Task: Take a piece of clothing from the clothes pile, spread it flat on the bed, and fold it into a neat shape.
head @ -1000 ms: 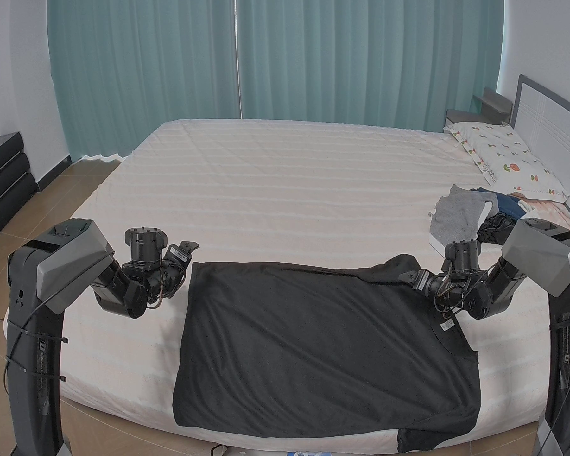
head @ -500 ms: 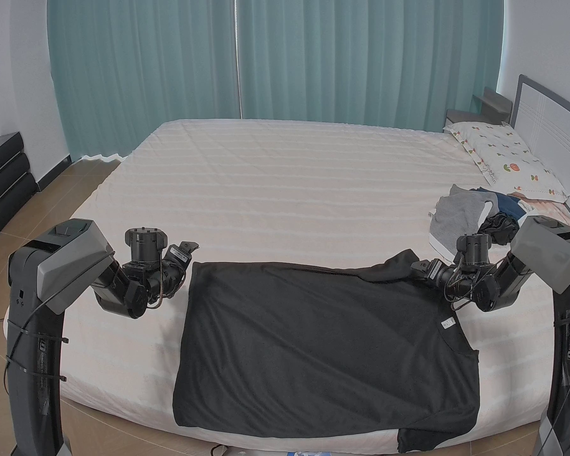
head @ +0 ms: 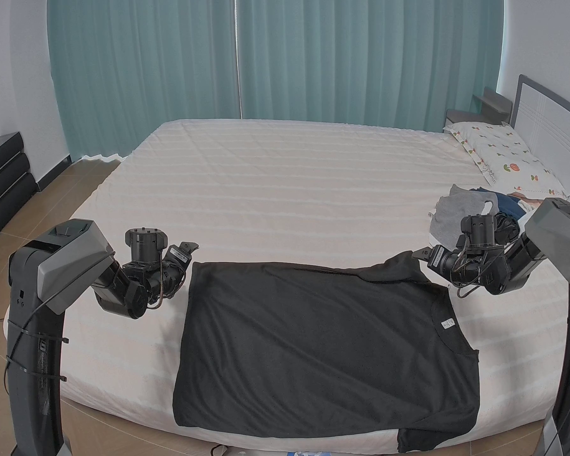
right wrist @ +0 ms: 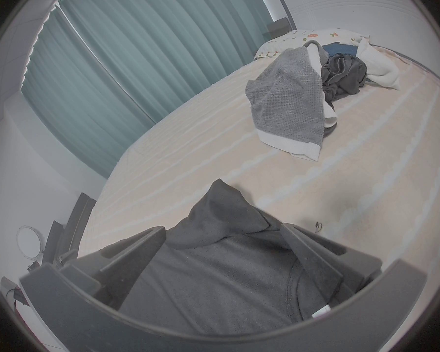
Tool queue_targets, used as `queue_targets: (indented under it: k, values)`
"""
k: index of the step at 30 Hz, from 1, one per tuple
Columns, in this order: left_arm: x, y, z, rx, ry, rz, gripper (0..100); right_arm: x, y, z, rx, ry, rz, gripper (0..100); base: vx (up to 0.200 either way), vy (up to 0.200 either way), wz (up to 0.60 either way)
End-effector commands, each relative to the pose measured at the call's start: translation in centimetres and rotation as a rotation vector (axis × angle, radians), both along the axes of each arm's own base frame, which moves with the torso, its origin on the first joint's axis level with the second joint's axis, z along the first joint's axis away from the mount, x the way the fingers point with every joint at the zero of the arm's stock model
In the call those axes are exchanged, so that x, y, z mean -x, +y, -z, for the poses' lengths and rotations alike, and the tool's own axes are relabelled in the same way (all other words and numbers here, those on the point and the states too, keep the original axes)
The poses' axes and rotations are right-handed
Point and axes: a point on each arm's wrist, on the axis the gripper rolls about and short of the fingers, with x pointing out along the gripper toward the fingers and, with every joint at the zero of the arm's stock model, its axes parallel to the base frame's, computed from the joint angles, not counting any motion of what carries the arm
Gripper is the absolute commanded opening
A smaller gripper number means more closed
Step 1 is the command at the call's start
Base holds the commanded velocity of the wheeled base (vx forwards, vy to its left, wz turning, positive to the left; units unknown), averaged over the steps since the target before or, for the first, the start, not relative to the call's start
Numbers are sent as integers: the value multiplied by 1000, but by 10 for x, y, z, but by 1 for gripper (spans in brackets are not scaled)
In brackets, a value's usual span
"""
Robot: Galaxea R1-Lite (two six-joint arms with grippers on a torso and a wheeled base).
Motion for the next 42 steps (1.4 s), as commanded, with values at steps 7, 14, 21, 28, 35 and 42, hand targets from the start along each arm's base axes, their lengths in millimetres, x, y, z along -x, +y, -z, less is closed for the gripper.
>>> queue_targets:
  k: [7, 14, 21, 28, 35, 42]
  values:
    - [0, 0, 2, -2, 3, -3, 100, -8, 36, 11, 22, 18, -56, 100, 0, 0, 0]
    - [0, 0, 2, -2, 3, -3, 100, -23, 59, 34, 40, 64, -1, 100, 0, 0, 0]
    - [0, 0, 2, -4, 3, -4, 100, -37, 70, 49, -24, 113, 40, 100, 0, 0, 0]
    - [0, 0, 2, -4, 3, -4, 100, -54, 71, 48, -91, 108, 91, 100, 0, 0, 0]
    - [0, 0, 3, -4, 4, -4, 100, -64, 70, 40, -112, 52, 98, 0, 0, 0, 0]
    - [0, 0, 3, -4, 4, -4, 100, -76, 70, 23, -131, -16, 99, 0, 0, 0, 0]
